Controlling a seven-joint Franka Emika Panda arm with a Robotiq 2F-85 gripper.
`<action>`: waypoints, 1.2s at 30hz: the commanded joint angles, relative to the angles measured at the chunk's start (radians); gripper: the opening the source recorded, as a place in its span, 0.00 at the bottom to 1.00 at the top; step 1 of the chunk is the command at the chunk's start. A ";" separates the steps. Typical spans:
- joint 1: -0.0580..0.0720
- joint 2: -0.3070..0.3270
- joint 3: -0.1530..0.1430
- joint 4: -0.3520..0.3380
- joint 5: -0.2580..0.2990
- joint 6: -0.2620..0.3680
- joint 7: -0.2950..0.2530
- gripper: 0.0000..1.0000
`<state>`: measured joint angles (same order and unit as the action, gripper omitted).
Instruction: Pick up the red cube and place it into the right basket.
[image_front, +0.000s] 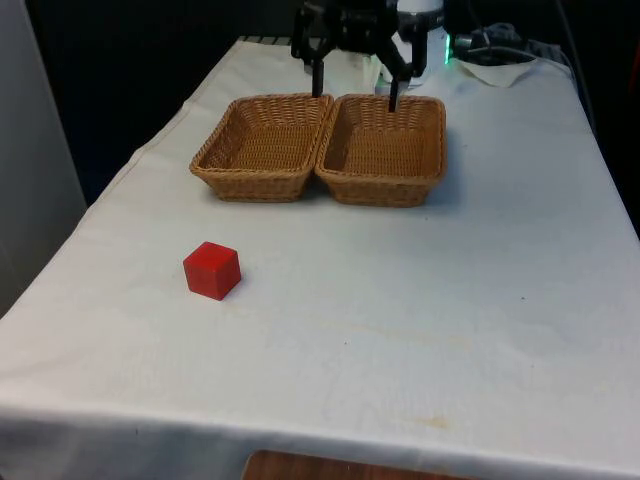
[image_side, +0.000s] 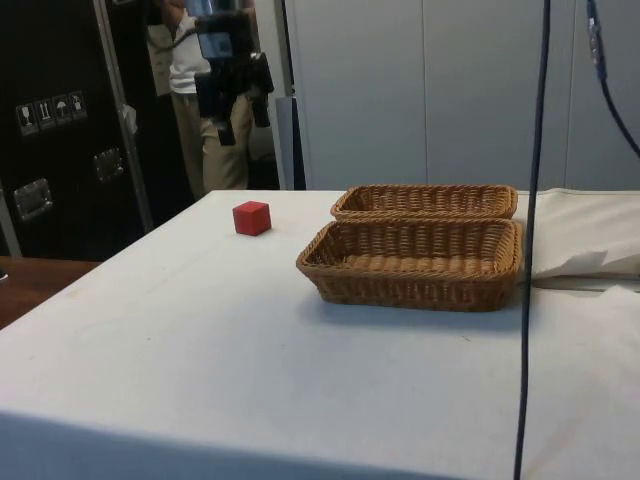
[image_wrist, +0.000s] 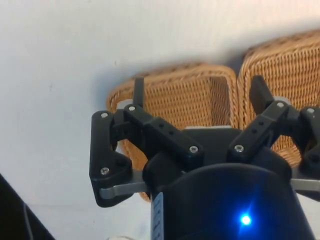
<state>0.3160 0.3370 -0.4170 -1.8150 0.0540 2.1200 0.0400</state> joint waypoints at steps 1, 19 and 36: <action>-0.002 0.013 0.000 0.006 0.006 0.017 0.003 1.00; -0.021 0.123 -0.035 -0.008 0.046 0.182 -0.004 1.00; -0.057 0.269 -0.085 0.040 0.188 0.299 -0.135 1.00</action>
<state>0.2740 0.5990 -0.5170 -1.7850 0.2340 2.4180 -0.0880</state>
